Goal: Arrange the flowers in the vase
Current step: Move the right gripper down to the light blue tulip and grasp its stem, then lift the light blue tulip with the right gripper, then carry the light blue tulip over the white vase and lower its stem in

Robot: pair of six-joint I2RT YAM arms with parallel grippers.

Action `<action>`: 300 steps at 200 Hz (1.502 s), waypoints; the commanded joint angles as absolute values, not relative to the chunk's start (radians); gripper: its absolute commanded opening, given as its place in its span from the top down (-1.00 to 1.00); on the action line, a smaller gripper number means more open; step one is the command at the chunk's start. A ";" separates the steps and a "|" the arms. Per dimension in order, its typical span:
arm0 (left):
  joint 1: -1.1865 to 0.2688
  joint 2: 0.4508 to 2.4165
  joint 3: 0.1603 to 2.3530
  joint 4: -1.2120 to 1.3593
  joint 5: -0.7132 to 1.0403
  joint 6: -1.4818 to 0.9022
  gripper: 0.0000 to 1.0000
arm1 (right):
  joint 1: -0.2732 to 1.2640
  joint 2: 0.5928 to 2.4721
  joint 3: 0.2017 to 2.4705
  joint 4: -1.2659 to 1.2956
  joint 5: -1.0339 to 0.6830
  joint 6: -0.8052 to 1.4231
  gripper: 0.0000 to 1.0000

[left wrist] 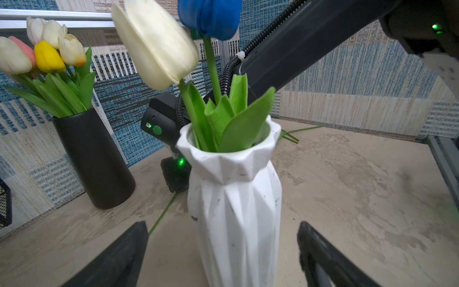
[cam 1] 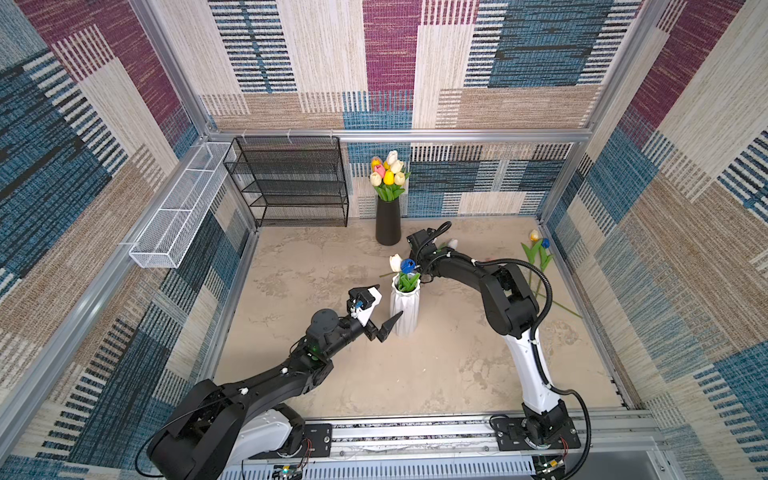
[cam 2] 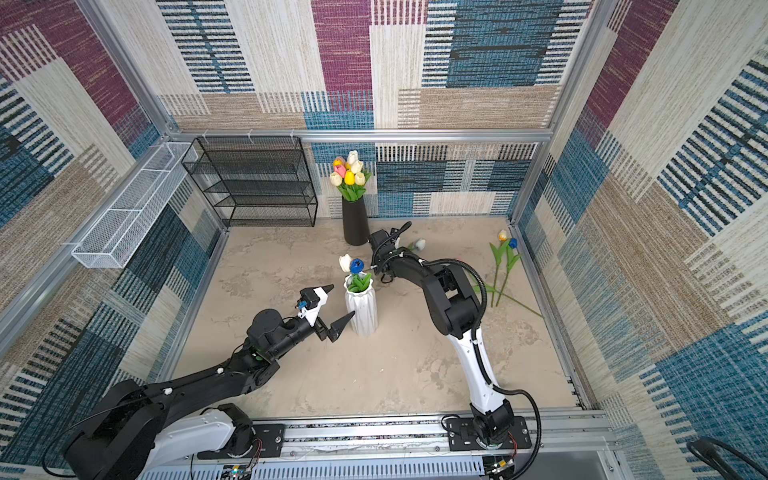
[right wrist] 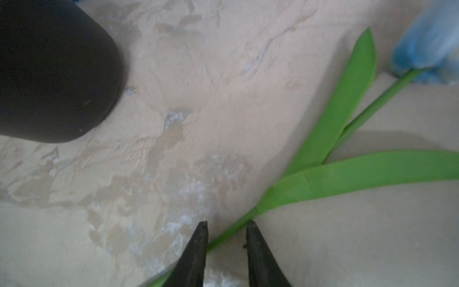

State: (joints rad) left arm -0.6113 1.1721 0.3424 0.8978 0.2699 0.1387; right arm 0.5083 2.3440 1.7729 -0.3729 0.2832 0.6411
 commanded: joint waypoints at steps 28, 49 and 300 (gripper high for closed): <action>-0.612 1.162 0.340 0.901 0.274 0.188 -0.94 | 0.492 2.329 1.694 -0.484 0.288 0.627 0.88; -0.612 1.154 0.341 0.894 0.272 0.189 -0.94 | 0.473 2.284 1.636 -0.466 0.277 0.613 0.99; -0.612 1.097 0.355 0.859 0.296 0.169 -0.95 | 0.368 1.392 1.009 0.057 -0.151 0.236 1.00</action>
